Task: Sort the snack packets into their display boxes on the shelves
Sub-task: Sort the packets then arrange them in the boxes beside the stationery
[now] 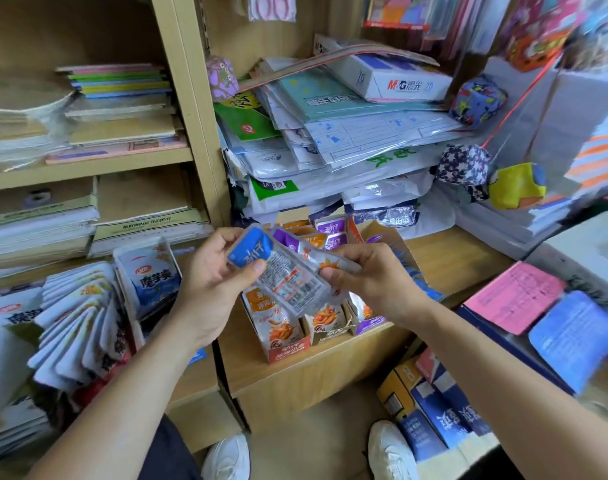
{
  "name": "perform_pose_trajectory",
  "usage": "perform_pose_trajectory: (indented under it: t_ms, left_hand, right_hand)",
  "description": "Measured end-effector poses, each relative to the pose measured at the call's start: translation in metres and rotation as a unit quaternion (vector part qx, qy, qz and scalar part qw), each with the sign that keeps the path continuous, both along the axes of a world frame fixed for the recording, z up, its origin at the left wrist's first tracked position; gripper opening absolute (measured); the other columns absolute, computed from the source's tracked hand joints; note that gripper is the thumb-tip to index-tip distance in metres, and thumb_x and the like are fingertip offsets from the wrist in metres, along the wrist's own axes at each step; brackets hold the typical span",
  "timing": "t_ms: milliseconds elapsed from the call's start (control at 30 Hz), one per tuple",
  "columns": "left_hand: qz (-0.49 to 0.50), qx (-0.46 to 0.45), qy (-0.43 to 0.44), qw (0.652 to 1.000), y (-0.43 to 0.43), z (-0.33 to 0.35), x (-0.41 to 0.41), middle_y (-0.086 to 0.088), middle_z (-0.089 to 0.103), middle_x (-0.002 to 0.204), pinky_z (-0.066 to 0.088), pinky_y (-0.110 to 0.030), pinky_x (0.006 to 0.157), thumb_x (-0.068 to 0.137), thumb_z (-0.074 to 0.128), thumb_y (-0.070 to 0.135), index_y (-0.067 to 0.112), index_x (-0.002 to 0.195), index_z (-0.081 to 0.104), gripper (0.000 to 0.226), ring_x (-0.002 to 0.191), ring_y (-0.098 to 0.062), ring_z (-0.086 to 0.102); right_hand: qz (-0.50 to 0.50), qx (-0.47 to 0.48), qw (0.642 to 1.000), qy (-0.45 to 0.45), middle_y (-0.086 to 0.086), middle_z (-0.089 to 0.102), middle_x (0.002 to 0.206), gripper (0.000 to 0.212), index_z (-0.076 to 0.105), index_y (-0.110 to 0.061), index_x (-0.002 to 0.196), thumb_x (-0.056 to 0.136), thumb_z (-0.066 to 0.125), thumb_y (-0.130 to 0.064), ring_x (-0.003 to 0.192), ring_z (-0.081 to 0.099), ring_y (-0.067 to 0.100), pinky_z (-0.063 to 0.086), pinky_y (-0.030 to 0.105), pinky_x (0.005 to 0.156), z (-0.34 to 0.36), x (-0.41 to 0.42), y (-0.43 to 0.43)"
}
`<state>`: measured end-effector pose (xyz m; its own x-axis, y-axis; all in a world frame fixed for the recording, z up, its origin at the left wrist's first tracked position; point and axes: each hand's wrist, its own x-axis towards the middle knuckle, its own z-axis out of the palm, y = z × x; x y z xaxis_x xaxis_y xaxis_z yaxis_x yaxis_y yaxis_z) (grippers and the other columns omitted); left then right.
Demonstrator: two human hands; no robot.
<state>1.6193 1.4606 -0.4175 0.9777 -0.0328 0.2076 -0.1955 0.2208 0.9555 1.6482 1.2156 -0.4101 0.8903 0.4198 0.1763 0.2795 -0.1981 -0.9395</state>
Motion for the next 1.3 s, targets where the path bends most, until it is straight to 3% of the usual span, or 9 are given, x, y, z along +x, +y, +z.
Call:
perform_pose_trajectory:
  t_ms: [167,267,367,500,667,967,1133,1200,1300]
  left_hand:
    - [0.099,0.073,0.016,0.992,-0.016,-0.004,0.007,-0.008,0.072,0.100,0.057,-0.052,0.083,0.086,0.070,-0.005,0.017,0.111,0.062,0.034,0.090,-0.023,0.067]
    - [0.151,0.095,0.016,0.984,-0.017,-0.005,0.013,-0.008,0.074,0.101,0.057,-0.059,0.088,0.087,0.073,-0.001,0.023,0.109,0.065,0.034,0.094,-0.028,0.071]
    - [0.187,0.109,0.014,0.976,-0.019,-0.006,0.015,-0.005,0.074,0.102,0.057,-0.059,0.088,0.088,0.074,0.003,0.027,0.109,0.065,0.033,0.097,-0.028,0.072]
    - [0.220,0.114,0.023,0.969,-0.020,-0.006,0.015,-0.003,0.073,0.102,0.060,-0.050,0.085,0.089,0.074,0.005,0.023,0.111,0.064,0.031,0.095,-0.020,0.073]
    - [0.210,0.103,0.025,0.972,-0.015,-0.006,0.013,-0.001,0.073,0.102,0.060,-0.035,0.076,0.089,0.072,0.002,0.026,0.107,0.064,0.031,0.095,-0.017,0.073]
    - [0.172,0.057,0.043,0.982,-0.009,-0.008,0.014,-0.005,0.073,0.107,0.060,-0.043,0.084,0.090,0.069,-0.001,0.016,0.117,0.061,0.033,0.101,-0.020,0.073]
    - [0.110,0.012,0.042,0.993,-0.011,-0.008,0.013,-0.013,0.071,0.109,0.053,-0.056,0.097,0.089,0.062,-0.011,0.013,0.118,0.057,0.038,0.106,-0.030,0.068]
    - [0.079,-0.008,0.038,0.996,-0.013,-0.008,0.013,-0.017,0.070,0.112,0.052,-0.056,0.098,0.087,0.064,-0.013,0.013,0.118,0.056,0.040,0.106,-0.031,0.067]
    - [0.042,-0.032,0.028,0.998,-0.018,-0.006,0.013,-0.015,0.069,0.110,0.054,-0.049,0.091,0.076,0.066,-0.006,0.013,0.115,0.056,0.045,0.104,-0.030,0.065]
  right_hand:
    - [-0.104,0.040,0.994,0.000,0.016,0.075,0.086,0.005,0.075,-0.010,0.089,0.092,0.072,-0.014,0.075,0.071,0.025,0.057,0.041,0.066,-0.002,0.008,-0.024]
    - [-0.177,-0.061,0.978,-0.086,0.001,0.074,0.083,0.014,0.073,-0.006,0.103,0.092,0.066,-0.002,0.069,0.067,0.000,0.051,0.015,0.056,0.007,0.020,-0.044]
    - [-0.245,-0.180,0.938,-0.166,-0.006,0.067,0.078,0.017,0.073,-0.010,0.103,0.090,0.066,-0.002,0.064,0.059,-0.002,0.040,0.007,0.051,0.009,0.037,-0.060]
    - [-0.275,-0.228,0.906,-0.225,-0.007,0.061,0.066,0.006,0.073,-0.007,0.092,0.090,0.068,-0.005,0.056,0.049,0.001,0.032,0.011,0.048,0.002,0.062,-0.059]
    - [-0.207,-0.291,0.886,-0.295,0.010,0.076,0.087,0.018,0.078,-0.010,0.104,0.092,0.066,-0.006,0.078,0.061,0.027,0.049,0.032,0.062,-0.015,0.095,-0.040]
    - [-0.164,-0.384,0.863,-0.284,0.014,0.065,0.076,0.015,0.078,-0.014,0.096,0.096,0.064,-0.019,0.076,0.050,0.029,0.049,0.039,0.059,-0.025,0.106,-0.014]
    - [-0.113,-0.353,0.905,-0.209,0.004,0.075,0.106,0.041,0.062,-0.027,0.134,0.094,0.067,-0.021,0.097,0.068,0.025,0.057,0.040,0.081,-0.026,0.101,-0.022]
    - [-0.119,-0.333,0.916,-0.190,0.002,0.063,0.134,0.068,0.045,-0.025,0.149,0.085,0.070,-0.017,0.122,0.056,0.024,0.049,0.046,0.101,-0.023,0.093,-0.027]
    - [-0.137,-0.279,0.930,-0.195,-0.005,0.050,0.146,0.075,0.045,-0.026,0.148,0.075,0.062,-0.027,0.136,0.038,0.019,0.037,0.056,0.107,-0.008,0.069,-0.035]
